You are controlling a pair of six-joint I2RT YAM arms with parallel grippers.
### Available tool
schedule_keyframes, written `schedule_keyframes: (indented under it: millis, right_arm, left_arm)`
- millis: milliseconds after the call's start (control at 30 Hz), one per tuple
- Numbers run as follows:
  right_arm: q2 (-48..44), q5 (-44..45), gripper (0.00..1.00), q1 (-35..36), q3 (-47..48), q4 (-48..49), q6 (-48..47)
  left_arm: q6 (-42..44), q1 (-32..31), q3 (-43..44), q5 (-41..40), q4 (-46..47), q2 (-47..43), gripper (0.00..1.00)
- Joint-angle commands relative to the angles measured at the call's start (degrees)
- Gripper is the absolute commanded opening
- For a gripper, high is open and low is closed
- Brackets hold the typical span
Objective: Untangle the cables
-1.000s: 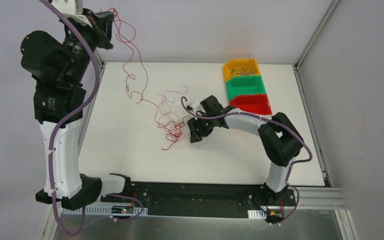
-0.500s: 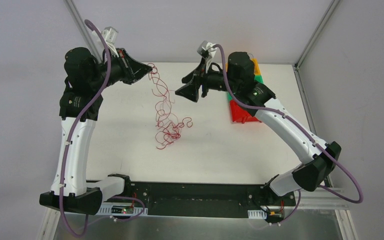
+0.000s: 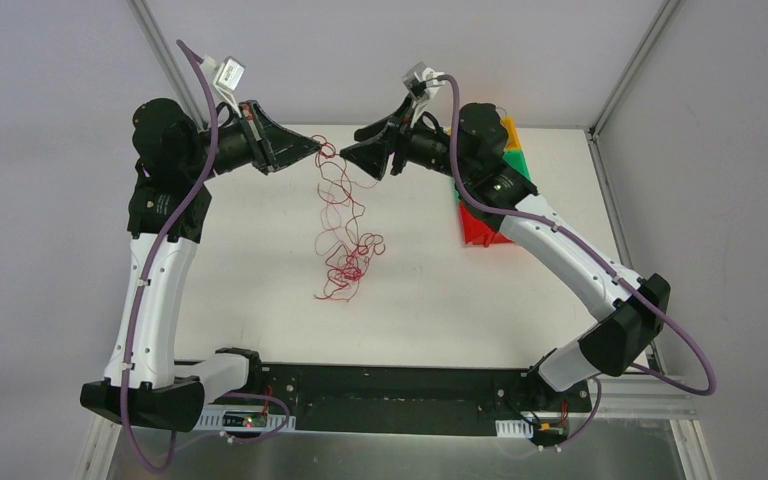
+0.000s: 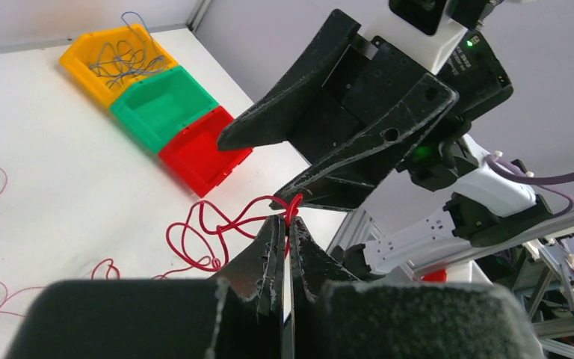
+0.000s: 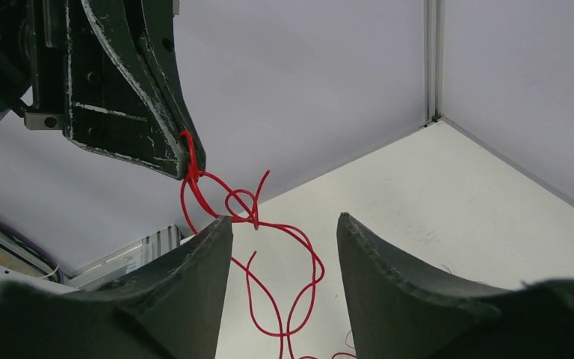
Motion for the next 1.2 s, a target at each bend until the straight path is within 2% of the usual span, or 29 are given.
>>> schedule_keyframes:
  millis: [0, 300, 400, 467, 533, 700, 800, 900, 1100, 1167]
  right_arm:
    - [0.7, -3.0, 0.55, 0.3, 0.2, 8.0, 2.5]
    - [2.3, -2.4, 0.57, 1.5, 1.0, 7.4, 0.8]
    - [2.5, -4.5, 0.66, 1.6, 1.1, 8.6, 1.7]
    - [2.3, -5.8, 0.68, 1.8, 0.8, 9.0, 1.3]
    - [2.2, -3.4, 0.66, 2.4, 0.4, 8.4, -0.1]
    - [3.4, 9.5, 0.5, 3.0, -0.5, 9.0, -2.3]
    - [5.9, 14.9, 0.43, 3.6, 1.5, 5.5, -4.3]
    - [7.8, 14.9, 0.41, 3.5, 0.4, 4.2, -3.8]
    - [8.3, 10.1, 0.42, 3.6, -9.3, 5.3, -3.7]
    - [8.2, 8.7, 0.37, 3.7, -12.3, 4.9, -5.1]
  left_arm:
    - [-4.0, 0.2, -0.6, 4.7, 6.6, -0.6, 0.0]
    - [-6.9, -0.8, -1.4, 6.4, 10.0, 0.2, 0.0]
    - [-7.4, -1.2, -2.0, 6.4, 10.5, 0.4, 0.0]
    - [-7.8, -1.2, -2.1, 6.5, 10.7, 0.6, 0.0]
    - [-8.2, -1.4, -2.0, 6.6, 10.7, 0.9, 0.0]
    - [-7.2, -4.0, -1.7, 7.7, 12.2, 0.7, 0.0]
    - [-7.0, -5.0, -0.5, 8.2, 12.2, 0.8, 0.0]
    - [-6.9, -5.0, 2.7, 8.3, 12.1, 1.5, 0.0]
    - [-6.7, -3.5, 12.4, 7.7, 12.4, 4.3, 0.0]
    - [-6.7, -2.8, 15.5, 7.1, 13.0, 5.2, 0.0]
